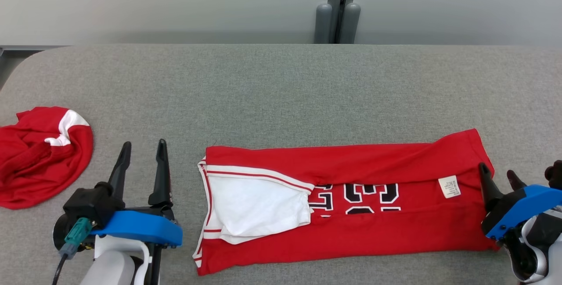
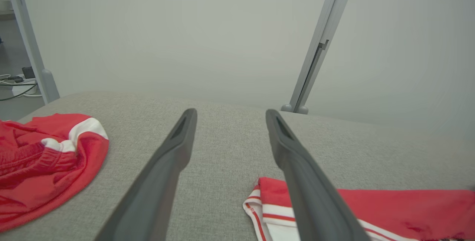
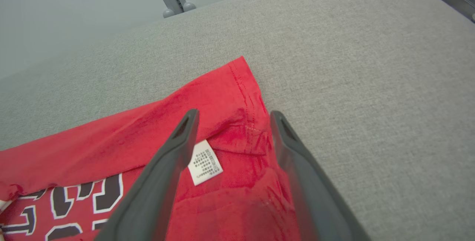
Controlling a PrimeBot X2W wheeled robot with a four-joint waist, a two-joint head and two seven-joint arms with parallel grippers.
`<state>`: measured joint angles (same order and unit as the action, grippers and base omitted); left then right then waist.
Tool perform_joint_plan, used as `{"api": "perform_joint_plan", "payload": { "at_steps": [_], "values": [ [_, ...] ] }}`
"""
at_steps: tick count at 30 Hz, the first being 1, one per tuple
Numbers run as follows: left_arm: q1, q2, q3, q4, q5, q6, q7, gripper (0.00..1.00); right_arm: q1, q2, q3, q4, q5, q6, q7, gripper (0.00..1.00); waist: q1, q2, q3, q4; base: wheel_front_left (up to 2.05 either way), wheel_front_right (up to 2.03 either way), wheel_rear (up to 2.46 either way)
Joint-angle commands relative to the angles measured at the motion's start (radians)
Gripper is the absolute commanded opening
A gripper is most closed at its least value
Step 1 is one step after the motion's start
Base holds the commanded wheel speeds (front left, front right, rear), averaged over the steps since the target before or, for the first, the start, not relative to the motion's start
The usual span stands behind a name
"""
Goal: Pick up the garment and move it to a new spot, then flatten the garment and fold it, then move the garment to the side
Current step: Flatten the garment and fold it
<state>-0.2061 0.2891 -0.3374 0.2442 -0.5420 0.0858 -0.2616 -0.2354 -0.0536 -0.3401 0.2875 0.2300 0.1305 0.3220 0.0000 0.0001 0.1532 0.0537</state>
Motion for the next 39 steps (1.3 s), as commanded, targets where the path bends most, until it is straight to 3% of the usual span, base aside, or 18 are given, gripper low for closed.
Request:
{"api": "perform_joint_plan", "payload": {
  "at_steps": [1,9,15,27,28,29,30,39],
  "values": [
    [0.008,-0.007,0.014,0.001,0.010,-0.008,-0.004,1.00,-0.016,0.002,-0.001,0.010,-0.005,0.000,-0.012,1.00,0.0000,-0.0001,0.001,0.000,0.00,0.00,0.00],
    [0.057,-0.080,0.154,0.002,0.109,-0.079,-0.004,1.00,-0.080,0.002,-0.034,0.162,-0.047,0.000,-0.081,1.00,0.0000,-0.0001,0.024,0.016,0.00,0.00,0.00],
    [0.070,-0.126,0.203,0.008,0.167,-0.128,-0.005,1.00,-0.126,0.002,-0.087,0.264,-0.113,0.000,-0.123,1.00,0.0000,-0.0001,0.049,0.038,0.00,0.00,0.00],
    [0.050,-0.169,0.265,0.012,0.240,-0.181,-0.004,1.00,-0.142,0.006,-0.121,0.423,-0.176,0.000,-0.143,1.00,0.0000,-0.0001,0.085,0.050,0.00,0.00,0.00],
    [0.048,-0.171,0.268,0.013,0.243,-0.183,-0.004,1.00,-0.139,0.007,-0.113,0.436,-0.177,0.000,-0.144,0.85,0.0000,-0.0001,0.086,0.050,0.00,0.00,0.00],
    [0.046,-0.174,0.271,0.014,0.246,-0.185,-0.004,1.00,-0.134,0.010,-0.103,0.450,-0.171,0.000,-0.142,0.35,0.0000,-0.0001,0.088,0.049,0.00,0.00,0.00],
    [0.044,-0.176,0.272,0.016,0.250,-0.188,-0.005,1.00,-0.129,0.013,-0.096,0.463,-0.162,0.000,-0.149,0.00,0.0000,-0.0001,0.090,0.048,0.00,0.00,0.00],
    [0.046,-0.186,0.293,0.023,0.271,-0.203,-0.005,1.00,-0.136,-0.010,-0.079,0.447,-0.143,-0.001,-0.210,0.00,0.0000,-0.0001,0.087,0.024,0.00,0.00,0.00]
  ]
}}
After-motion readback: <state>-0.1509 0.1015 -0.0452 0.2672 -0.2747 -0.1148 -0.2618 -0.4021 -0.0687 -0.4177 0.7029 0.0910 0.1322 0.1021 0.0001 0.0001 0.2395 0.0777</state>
